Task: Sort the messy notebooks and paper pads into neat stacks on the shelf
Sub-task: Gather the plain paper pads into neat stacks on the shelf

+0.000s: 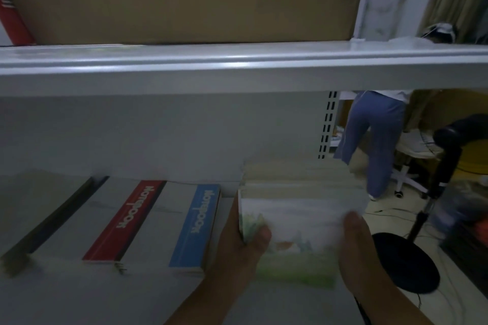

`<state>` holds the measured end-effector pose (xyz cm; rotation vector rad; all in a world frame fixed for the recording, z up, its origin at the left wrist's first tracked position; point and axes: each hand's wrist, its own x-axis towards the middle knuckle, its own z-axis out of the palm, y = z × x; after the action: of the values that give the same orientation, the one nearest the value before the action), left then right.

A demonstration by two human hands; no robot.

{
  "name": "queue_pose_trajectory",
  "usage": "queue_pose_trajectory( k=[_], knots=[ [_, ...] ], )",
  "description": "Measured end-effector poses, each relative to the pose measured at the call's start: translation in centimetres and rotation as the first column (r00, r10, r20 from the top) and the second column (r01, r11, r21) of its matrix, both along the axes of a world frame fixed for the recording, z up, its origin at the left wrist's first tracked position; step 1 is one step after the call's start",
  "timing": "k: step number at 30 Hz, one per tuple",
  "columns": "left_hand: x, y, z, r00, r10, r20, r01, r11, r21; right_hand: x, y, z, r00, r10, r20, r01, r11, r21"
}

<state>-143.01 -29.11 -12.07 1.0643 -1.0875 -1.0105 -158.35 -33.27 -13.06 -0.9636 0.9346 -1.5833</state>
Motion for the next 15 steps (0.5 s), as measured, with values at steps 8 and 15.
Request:
queue_pose_trajectory(
  k=[8, 15],
  knots=[
    [0.4, 0.4, 0.6, 0.999, -0.044, -0.009, 0.043, 0.992, -0.12, -0.4, -1.1, -1.3, 0.994, 0.037, -0.107, -0.03, 0.998, 0.061],
    [-0.9, 0.3, -0.8, 1.0, 0.013, -0.013, -0.014, 0.996, -0.093, -0.5, -0.8, -3.6, 0.968, 0.002, -0.251, 0.033, 0.991, 0.132]
  ],
)
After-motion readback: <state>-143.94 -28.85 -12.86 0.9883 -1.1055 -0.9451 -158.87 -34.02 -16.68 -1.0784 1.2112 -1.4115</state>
